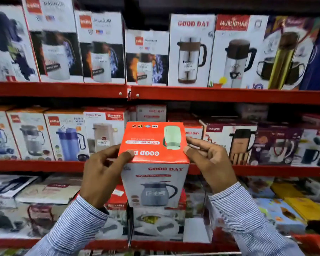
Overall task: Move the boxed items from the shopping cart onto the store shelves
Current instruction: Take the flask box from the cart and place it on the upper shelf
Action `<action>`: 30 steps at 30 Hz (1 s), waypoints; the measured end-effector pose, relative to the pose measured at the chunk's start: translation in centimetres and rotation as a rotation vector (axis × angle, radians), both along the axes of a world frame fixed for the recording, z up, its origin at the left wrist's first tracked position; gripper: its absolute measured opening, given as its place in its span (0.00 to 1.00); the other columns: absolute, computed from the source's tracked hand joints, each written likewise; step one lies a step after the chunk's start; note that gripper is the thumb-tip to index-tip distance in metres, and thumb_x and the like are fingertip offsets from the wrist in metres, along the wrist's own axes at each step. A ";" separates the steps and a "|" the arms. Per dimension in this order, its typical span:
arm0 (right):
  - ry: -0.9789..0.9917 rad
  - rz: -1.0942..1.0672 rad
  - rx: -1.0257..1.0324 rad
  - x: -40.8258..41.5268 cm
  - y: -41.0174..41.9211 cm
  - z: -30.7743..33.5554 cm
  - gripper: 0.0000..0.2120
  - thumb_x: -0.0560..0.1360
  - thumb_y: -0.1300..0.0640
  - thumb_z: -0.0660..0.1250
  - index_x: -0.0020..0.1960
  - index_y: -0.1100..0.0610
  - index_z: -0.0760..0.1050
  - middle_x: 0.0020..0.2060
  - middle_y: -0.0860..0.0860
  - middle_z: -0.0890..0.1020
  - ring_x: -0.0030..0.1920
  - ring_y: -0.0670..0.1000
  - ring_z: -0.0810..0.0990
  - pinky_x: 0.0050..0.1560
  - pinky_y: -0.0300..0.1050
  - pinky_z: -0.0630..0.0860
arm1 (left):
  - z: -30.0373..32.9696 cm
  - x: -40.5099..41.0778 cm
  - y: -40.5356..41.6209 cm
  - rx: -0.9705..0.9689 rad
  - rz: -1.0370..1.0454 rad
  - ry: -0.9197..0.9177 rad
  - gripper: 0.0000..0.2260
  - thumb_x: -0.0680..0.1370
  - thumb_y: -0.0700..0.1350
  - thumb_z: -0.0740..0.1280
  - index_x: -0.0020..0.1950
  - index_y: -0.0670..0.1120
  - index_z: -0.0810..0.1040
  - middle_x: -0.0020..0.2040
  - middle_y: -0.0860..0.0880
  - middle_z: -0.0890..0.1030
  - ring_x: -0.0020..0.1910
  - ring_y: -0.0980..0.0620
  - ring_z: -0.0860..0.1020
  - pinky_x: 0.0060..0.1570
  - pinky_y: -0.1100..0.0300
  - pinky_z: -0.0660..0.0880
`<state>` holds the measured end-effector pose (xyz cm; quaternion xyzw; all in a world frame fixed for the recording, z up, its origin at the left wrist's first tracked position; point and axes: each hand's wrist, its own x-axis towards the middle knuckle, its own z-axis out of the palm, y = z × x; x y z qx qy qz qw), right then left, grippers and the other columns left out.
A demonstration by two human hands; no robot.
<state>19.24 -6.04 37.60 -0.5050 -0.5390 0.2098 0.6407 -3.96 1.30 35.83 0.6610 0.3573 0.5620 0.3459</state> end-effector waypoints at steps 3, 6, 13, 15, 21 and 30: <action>-0.044 0.006 0.035 -0.8 1.4 2.2 0.15 0.74 0.63 0.68 0.60 0.57 0.78 0.37 0.39 0.86 0.44 0.43 0.85 0.42 0.35 0.80 | 1.9 -0.3 1.5 0.077 0.041 -0.015 0.22 0.68 0.59 0.68 0.56 0.48 0.85 0.48 0.51 0.88 0.41 0.54 0.86 0.35 0.66 0.80; -0.096 0.008 0.046 -1.1 2.6 3.5 0.18 0.74 0.59 0.67 0.64 0.56 0.76 0.45 0.44 0.87 0.50 0.50 0.85 0.53 0.50 0.81 | 3.2 -0.3 2.8 0.163 0.063 -0.008 0.24 0.68 0.60 0.66 0.58 0.48 0.84 0.49 0.52 0.87 0.42 0.58 0.85 0.34 0.71 0.78; -0.184 -0.033 0.060 -1.3 5.5 4.4 0.21 0.75 0.55 0.65 0.68 0.50 0.71 0.55 0.48 0.84 0.55 0.45 0.83 0.59 0.52 0.79 | 3.6 0.4 6.7 0.161 0.072 -0.013 0.23 0.69 0.61 0.64 0.58 0.51 0.84 0.48 0.52 0.87 0.44 0.55 0.86 0.49 0.50 0.83; -0.196 -0.046 0.039 -1.1 6.6 4.0 0.21 0.75 0.53 0.65 0.68 0.48 0.71 0.57 0.48 0.83 0.57 0.45 0.82 0.60 0.53 0.78 | 3.4 0.9 7.7 0.159 0.049 -0.018 0.19 0.70 0.58 0.65 0.56 0.53 0.84 0.46 0.53 0.87 0.43 0.57 0.85 0.48 0.50 0.83; -0.208 -0.079 -0.037 -0.3 9.9 3.0 0.20 0.76 0.55 0.64 0.68 0.47 0.70 0.59 0.45 0.81 0.59 0.43 0.80 0.64 0.51 0.76 | 2.0 2.3 11.4 0.141 0.066 0.022 0.12 0.77 0.49 0.67 0.60 0.54 0.81 0.46 0.54 0.86 0.41 0.61 0.84 0.44 0.61 0.83; -0.252 -0.124 -0.176 2.1 15.8 2.0 0.21 0.77 0.52 0.62 0.69 0.53 0.70 0.63 0.50 0.79 0.63 0.46 0.77 0.68 0.50 0.72 | 0.7 3.9 15.1 0.069 0.043 0.117 0.18 0.79 0.52 0.66 0.68 0.51 0.75 0.51 0.54 0.84 0.47 0.53 0.85 0.48 0.47 0.84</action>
